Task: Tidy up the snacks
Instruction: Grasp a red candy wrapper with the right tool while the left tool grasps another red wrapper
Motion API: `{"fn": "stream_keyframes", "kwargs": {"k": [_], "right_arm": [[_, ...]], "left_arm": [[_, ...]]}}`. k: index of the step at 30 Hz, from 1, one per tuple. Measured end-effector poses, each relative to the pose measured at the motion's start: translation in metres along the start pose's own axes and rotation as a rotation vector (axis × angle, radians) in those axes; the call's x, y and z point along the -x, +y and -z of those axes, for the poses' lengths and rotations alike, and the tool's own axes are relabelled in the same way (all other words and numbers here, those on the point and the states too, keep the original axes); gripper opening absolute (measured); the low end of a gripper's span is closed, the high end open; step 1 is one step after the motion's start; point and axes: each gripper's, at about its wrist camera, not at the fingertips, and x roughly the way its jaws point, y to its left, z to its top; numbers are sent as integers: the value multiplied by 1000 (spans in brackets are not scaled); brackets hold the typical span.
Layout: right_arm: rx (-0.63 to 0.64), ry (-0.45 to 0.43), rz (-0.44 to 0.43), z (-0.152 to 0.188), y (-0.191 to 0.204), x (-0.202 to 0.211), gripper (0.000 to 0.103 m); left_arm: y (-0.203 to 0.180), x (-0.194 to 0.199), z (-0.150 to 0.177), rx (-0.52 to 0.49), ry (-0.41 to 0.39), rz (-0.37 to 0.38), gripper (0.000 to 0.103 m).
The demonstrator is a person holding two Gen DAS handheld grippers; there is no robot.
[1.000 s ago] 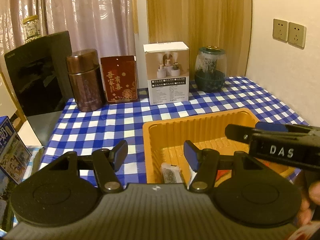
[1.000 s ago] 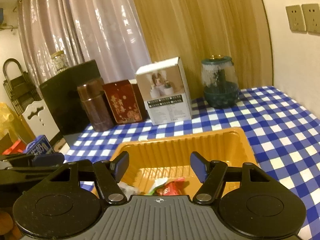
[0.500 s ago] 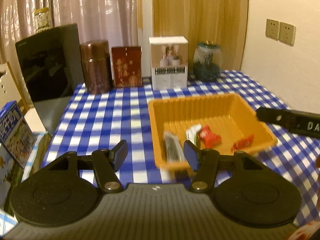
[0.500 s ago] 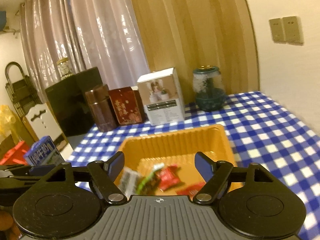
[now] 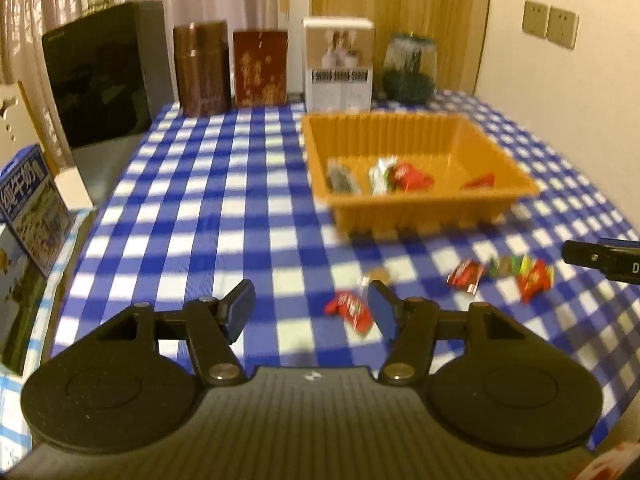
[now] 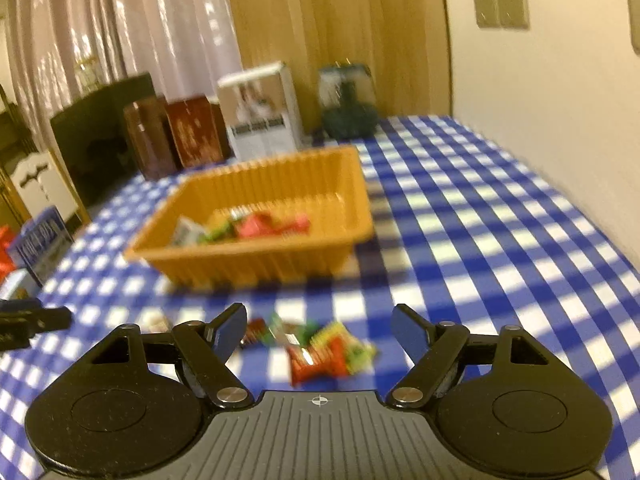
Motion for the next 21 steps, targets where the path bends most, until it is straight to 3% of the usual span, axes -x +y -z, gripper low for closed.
{"fn": "stream_keyframes", "kwargs": {"k": [9, 16, 21], "right_arm": [[-35, 87, -32, 14, -6, -17, 79], [-156, 121, -134, 12, -14, -27, 79], [-168, 153, -117, 9, -13, -41, 65]], "left_arm": [[5, -12, 9, 30, 54, 21, 65], [4, -22, 10, 52, 77, 36, 68], [2, -28, 9, 59, 84, 45, 68]]}}
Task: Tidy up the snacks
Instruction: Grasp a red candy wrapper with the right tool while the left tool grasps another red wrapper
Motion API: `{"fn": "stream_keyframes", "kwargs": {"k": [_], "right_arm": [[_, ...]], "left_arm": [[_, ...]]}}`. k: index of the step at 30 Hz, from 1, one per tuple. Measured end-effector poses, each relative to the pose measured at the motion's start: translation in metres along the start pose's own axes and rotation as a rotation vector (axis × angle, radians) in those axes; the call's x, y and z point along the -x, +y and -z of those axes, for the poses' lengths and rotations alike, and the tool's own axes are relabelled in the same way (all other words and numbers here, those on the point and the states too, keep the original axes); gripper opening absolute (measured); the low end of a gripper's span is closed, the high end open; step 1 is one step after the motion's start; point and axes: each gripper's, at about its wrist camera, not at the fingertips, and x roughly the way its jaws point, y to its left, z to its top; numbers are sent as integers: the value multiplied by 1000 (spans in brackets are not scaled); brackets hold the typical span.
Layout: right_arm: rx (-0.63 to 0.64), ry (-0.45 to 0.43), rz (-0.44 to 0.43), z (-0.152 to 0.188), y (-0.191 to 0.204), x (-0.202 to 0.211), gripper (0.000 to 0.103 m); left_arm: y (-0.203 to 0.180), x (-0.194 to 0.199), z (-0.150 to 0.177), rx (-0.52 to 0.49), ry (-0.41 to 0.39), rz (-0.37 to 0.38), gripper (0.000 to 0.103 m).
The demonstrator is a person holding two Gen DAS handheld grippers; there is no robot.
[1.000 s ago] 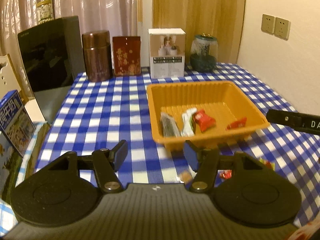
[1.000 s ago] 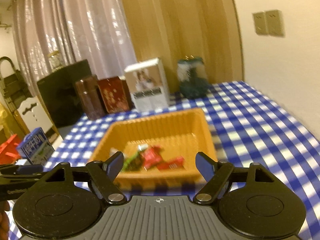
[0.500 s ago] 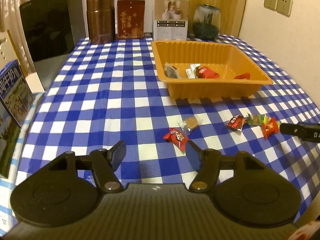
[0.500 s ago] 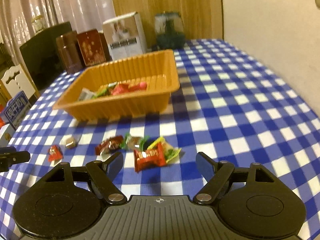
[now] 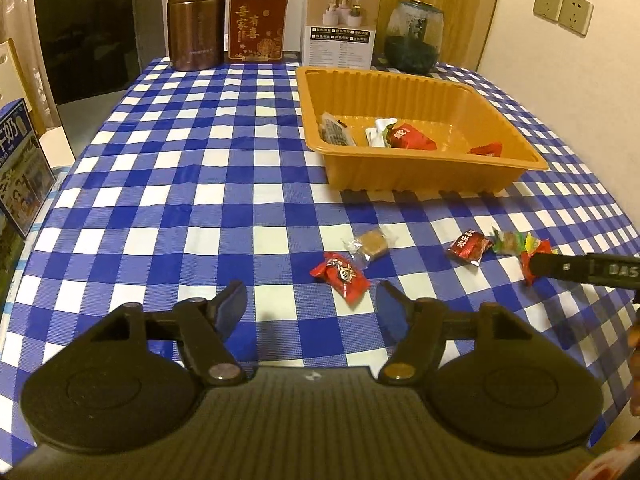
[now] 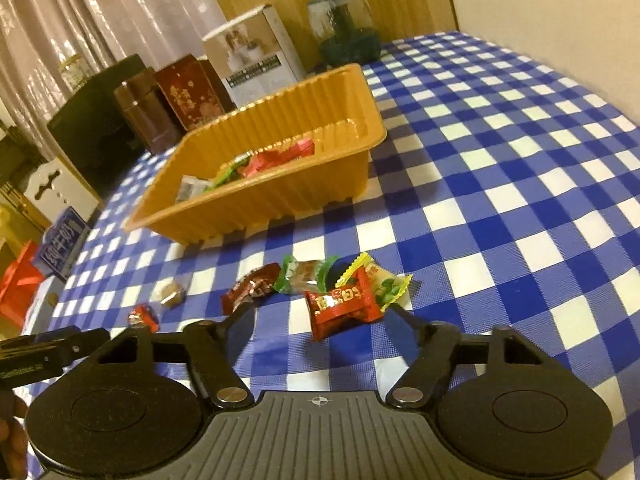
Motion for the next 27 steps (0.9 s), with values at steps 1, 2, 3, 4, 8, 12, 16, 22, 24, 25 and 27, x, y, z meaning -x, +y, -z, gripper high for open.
{"fn": "stream_keyframes", "kwargs": {"k": [1, 2, 3, 4, 8, 12, 16, 22, 24, 25, 27], "right_arm": [[-6, 4, 2, 0, 0, -3, 63], [-4, -5, 8, -1, 0, -5, 62], [-3, -10, 16, -1, 1, -6, 61], [-9, -14, 21, -2, 1, -8, 60], [-12, -38, 56, -5, 3, -14, 50], [53, -28, 90, -4, 9, -16, 39], [146, -19, 107, 1, 17, -18, 39], [243, -14, 146, 10, 27, -22, 28], [236, -13, 143, 11, 27, -22, 25], [231, -14, 143, 11, 27, -22, 24], [220, -13, 141, 11, 26, -19, 23]], "left_arm": [[0, -1, 0, 3, 4, 1, 68], [0, -3, 0, 6, 6, 1, 68], [0, -4, 0, 9, 7, 1, 68], [1, -4, -1, 10, 8, 1, 68], [1, -6, -1, 12, 10, 1, 69], [0, -8, 0, 7, 15, -1, 69], [0, -8, 0, 9, 17, -4, 69], [0, -13, 0, -3, 24, -12, 69], [0, -16, 0, -10, 27, -13, 69], [0, -18, 0, -17, 26, -10, 69], [-2, -20, -1, -28, 21, -3, 68]]}}
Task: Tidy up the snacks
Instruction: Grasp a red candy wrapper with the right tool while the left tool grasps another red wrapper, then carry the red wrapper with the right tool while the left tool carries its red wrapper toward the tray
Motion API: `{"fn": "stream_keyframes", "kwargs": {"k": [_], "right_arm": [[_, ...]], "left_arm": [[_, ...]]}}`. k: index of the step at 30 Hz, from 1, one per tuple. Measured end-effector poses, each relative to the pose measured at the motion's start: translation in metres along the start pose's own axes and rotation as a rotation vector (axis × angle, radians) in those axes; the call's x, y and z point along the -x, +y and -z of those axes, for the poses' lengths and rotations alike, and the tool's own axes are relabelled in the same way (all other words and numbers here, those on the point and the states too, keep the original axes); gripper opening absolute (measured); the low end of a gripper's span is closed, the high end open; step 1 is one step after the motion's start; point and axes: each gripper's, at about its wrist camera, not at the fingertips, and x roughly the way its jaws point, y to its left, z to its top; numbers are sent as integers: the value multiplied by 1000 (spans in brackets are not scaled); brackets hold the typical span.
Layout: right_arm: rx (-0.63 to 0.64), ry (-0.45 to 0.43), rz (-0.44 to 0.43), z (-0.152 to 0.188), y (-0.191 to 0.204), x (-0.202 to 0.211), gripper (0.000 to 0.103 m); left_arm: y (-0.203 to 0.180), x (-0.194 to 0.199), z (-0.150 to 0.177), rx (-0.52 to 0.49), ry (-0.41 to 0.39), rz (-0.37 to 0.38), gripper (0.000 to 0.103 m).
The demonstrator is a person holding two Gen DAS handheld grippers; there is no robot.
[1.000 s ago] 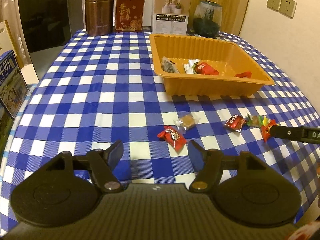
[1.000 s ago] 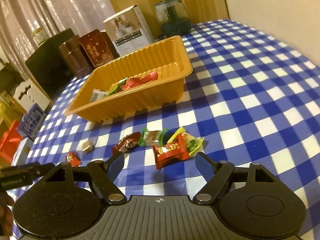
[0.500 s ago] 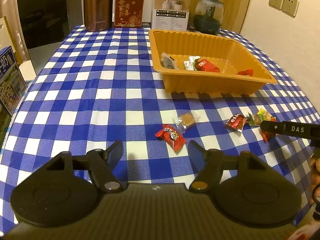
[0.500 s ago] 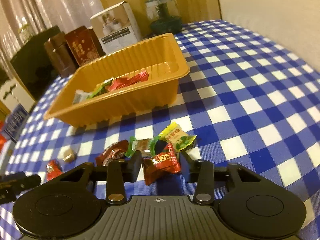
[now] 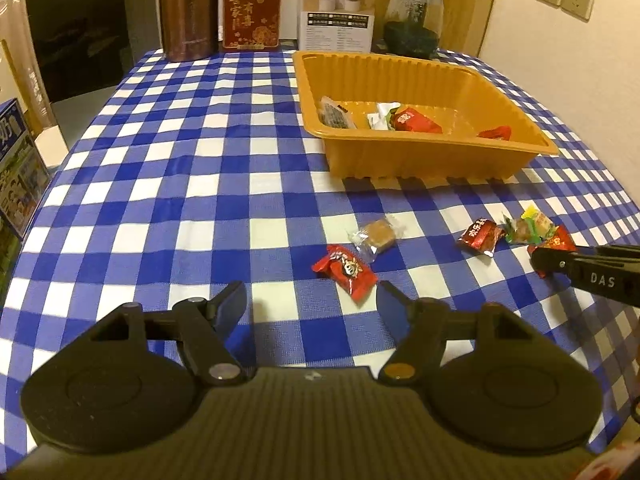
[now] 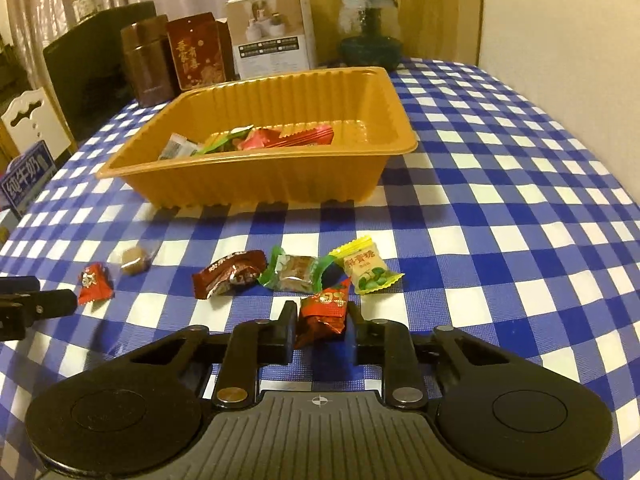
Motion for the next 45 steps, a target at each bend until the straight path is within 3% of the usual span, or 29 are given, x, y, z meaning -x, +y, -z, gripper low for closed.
{"fn": "stream_keyframes", "kwargs": {"k": [3, 6, 10, 18, 24, 32, 45], "right_arm": [[-16, 1, -10, -1, 0, 1, 23], [-19, 1, -17, -2, 0, 2, 23], [-38, 4, -22, -3, -2, 2, 23], [-50, -3, -27, -4, -1, 4, 21], [-51, -13, -28, -4, -1, 6, 21], [-52, -36, -42, -4, 1, 13, 21], [-17, -93, -77, -11, 14, 31, 21]], "left_arm": [[-3, -4, -3, -3, -10, 27, 65], [-11, -9, -6, -39, -19, 32, 51], [-17, -19, -5, -73, -14, 32, 41], [-17, -28, -4, -46, -27, 29, 32], [-27, -28, -2, -100, -22, 6, 21], [-29, -16, -1, -98, -24, 4, 20], [-37, 21, -18, -66, -129, 57, 20]]}}
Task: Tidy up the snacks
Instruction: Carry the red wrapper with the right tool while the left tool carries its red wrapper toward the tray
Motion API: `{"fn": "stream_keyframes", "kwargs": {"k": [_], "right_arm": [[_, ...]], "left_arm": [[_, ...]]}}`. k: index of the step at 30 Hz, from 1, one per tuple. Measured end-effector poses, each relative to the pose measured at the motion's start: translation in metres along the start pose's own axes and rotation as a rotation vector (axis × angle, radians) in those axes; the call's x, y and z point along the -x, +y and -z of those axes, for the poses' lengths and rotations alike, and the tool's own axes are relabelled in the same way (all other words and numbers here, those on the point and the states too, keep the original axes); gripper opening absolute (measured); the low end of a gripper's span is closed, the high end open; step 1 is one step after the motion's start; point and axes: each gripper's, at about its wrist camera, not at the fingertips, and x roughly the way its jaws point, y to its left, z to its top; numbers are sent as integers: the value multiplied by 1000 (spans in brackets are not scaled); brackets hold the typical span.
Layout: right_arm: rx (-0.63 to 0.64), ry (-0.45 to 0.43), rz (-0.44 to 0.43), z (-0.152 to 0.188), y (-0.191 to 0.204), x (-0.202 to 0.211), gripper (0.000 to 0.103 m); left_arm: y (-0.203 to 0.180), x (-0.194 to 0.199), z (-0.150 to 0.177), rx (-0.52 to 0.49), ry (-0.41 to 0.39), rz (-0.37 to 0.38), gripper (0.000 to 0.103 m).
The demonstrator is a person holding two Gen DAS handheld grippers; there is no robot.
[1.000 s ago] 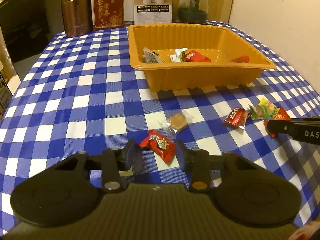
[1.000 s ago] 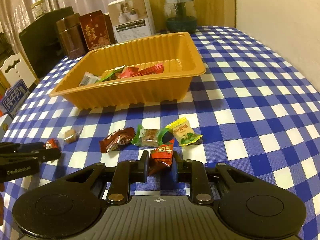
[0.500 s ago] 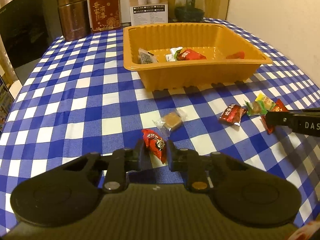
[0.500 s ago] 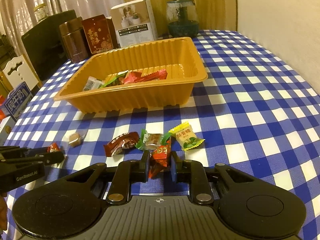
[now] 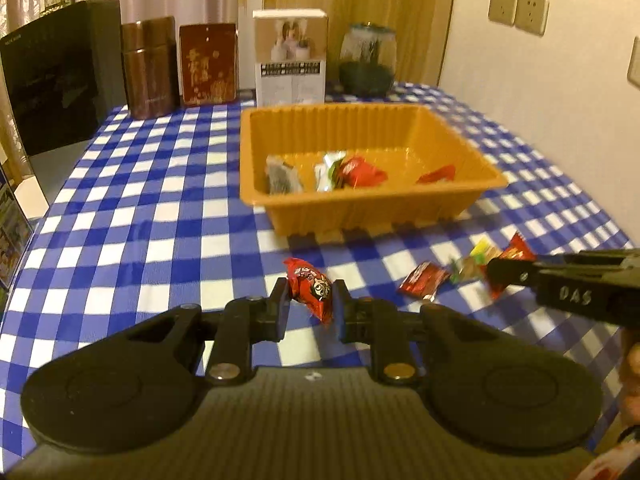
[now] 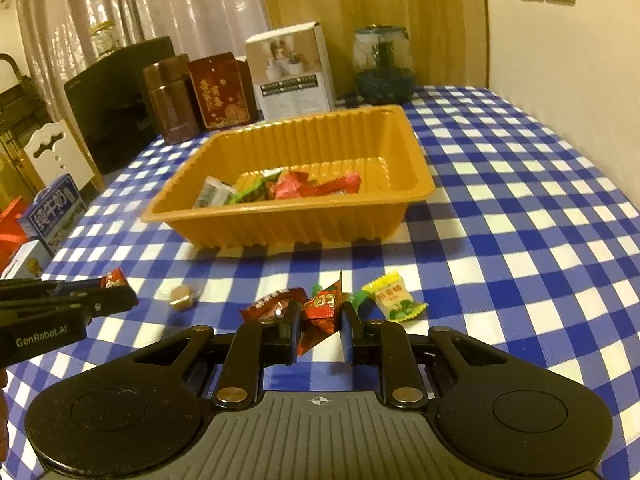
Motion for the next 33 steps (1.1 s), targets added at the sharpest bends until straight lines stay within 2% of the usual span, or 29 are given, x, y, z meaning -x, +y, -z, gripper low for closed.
{"fn": "stream_keyframes", "kwargs": {"k": [8, 16, 33], "right_arm": [[23, -22, -21, -6, 7, 6, 21], [37, -59, -29, -18, 7, 13, 21], [88, -94, -50, -47, 16, 9, 21]], "left_arm": [[-1, 7, -12, 31, -25, 13, 20], [-2, 7, -24, 48, -17, 39, 20], [-8, -5, -67, 4, -44, 68, 20]]}}
